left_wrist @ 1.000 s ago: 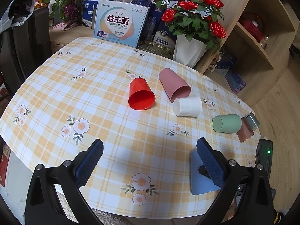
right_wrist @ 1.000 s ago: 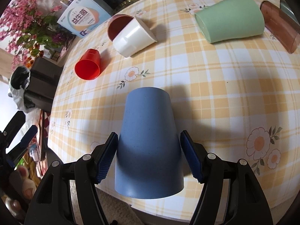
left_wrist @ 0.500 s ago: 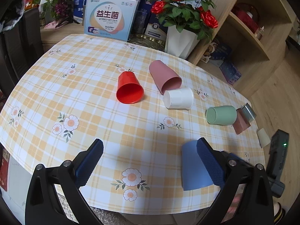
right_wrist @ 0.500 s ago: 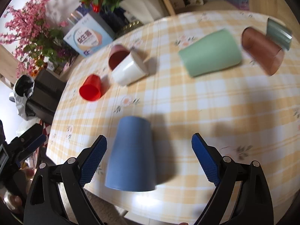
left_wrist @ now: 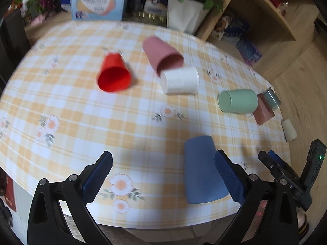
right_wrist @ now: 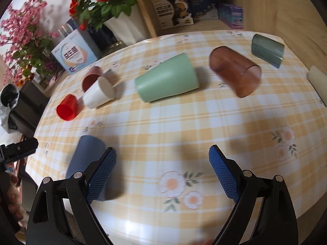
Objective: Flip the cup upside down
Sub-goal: 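Grasp the blue cup with the left gripper while the right gripper releases it, then rotate the left tool to turn the blue cup rim-down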
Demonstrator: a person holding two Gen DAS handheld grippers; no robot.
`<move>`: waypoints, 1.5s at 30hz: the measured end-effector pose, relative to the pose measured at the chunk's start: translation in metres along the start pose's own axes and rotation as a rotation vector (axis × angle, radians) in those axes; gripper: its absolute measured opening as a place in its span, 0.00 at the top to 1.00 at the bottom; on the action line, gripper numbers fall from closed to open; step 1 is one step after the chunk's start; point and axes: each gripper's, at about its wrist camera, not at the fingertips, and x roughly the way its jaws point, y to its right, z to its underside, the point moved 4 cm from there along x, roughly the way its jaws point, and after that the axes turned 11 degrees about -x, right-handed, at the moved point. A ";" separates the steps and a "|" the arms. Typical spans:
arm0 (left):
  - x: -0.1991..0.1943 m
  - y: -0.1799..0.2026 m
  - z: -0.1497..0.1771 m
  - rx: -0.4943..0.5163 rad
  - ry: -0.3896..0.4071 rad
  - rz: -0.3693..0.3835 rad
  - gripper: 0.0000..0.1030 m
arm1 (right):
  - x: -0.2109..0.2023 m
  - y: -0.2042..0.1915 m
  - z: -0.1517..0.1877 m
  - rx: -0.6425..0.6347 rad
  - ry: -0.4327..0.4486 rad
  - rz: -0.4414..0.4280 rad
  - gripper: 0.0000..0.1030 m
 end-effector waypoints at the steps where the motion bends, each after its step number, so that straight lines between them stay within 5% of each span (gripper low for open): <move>1: 0.006 0.003 0.000 -0.010 -0.024 0.005 0.06 | 0.000 0.002 0.000 -0.003 -0.002 0.007 0.14; 5: 0.036 0.019 -0.001 -0.028 -0.123 -0.013 0.19 | 0.005 0.015 0.002 -0.015 -0.041 0.095 0.14; 12: 0.068 0.047 -0.002 -0.074 -0.260 0.040 0.20 | 0.006 0.045 0.013 0.030 -0.061 0.168 0.14; 18: 0.090 0.059 -0.004 -0.058 -0.300 -0.024 0.21 | 0.004 0.070 0.018 0.099 -0.063 0.195 0.14; 28: 0.114 0.056 -0.005 -0.098 -0.387 -0.062 0.37 | 0.007 0.079 0.028 0.133 -0.081 0.190 0.14; 45: 0.096 0.050 0.010 -0.036 -0.359 -0.004 0.46 | 0.004 0.078 0.030 0.146 -0.096 0.189 0.14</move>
